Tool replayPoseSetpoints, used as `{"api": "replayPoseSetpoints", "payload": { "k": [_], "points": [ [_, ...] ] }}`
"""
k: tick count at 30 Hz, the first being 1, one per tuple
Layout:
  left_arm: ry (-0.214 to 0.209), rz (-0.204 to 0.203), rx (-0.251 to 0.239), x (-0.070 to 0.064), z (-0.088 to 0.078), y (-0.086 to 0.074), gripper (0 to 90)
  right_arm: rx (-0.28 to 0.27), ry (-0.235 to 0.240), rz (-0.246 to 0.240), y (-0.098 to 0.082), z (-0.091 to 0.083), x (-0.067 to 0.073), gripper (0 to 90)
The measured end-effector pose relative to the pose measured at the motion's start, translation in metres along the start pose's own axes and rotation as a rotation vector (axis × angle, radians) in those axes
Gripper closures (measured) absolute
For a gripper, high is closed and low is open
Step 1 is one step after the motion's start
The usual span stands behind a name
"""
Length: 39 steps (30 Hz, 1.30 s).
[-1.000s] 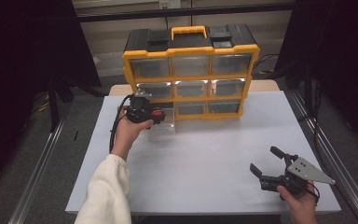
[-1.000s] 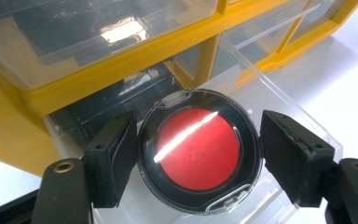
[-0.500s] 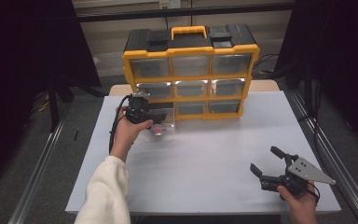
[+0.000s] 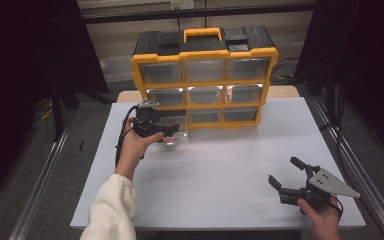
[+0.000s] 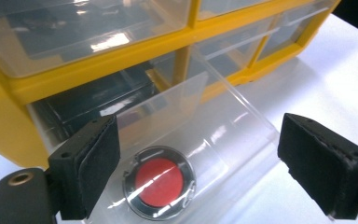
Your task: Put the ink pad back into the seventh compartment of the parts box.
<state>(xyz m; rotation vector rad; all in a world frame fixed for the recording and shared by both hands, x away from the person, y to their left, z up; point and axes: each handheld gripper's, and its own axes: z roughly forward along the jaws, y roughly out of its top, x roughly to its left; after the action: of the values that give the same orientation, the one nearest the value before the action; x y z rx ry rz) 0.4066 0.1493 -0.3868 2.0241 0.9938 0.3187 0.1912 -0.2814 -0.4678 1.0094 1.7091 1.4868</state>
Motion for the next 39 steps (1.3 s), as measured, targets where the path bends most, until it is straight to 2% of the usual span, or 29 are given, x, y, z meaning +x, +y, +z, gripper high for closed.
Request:
{"api": "replayPoseSetpoints", "payload": {
  "k": [13,26,31,35,39],
  "points": [
    [-0.016,0.01,-0.046,-0.015,-0.008,-0.005,12.3,-0.001,0.001,0.001,0.0,0.0,0.0,4.8],
    [-0.025,0.002,-0.051,-0.022,-0.013,-0.015,13.2,-0.002,0.0,0.001,0.0,0.0,0.0,4.8],
    [-0.023,0.006,-0.054,-0.024,-0.014,-0.02,14.8,-0.002,0.002,-0.004,0.0,0.0,0.001,4.8],
    [-0.033,-0.009,-0.074,-0.024,-0.014,-0.023,16.8,-0.004,0.002,-0.003,0.0,0.0,0.001,4.8],
    [-0.015,-0.004,-0.083,-0.025,-0.016,-0.026,21.1,-0.003,0.002,-0.004,0.0,0.0,0.001,4.8]
  ]
}}
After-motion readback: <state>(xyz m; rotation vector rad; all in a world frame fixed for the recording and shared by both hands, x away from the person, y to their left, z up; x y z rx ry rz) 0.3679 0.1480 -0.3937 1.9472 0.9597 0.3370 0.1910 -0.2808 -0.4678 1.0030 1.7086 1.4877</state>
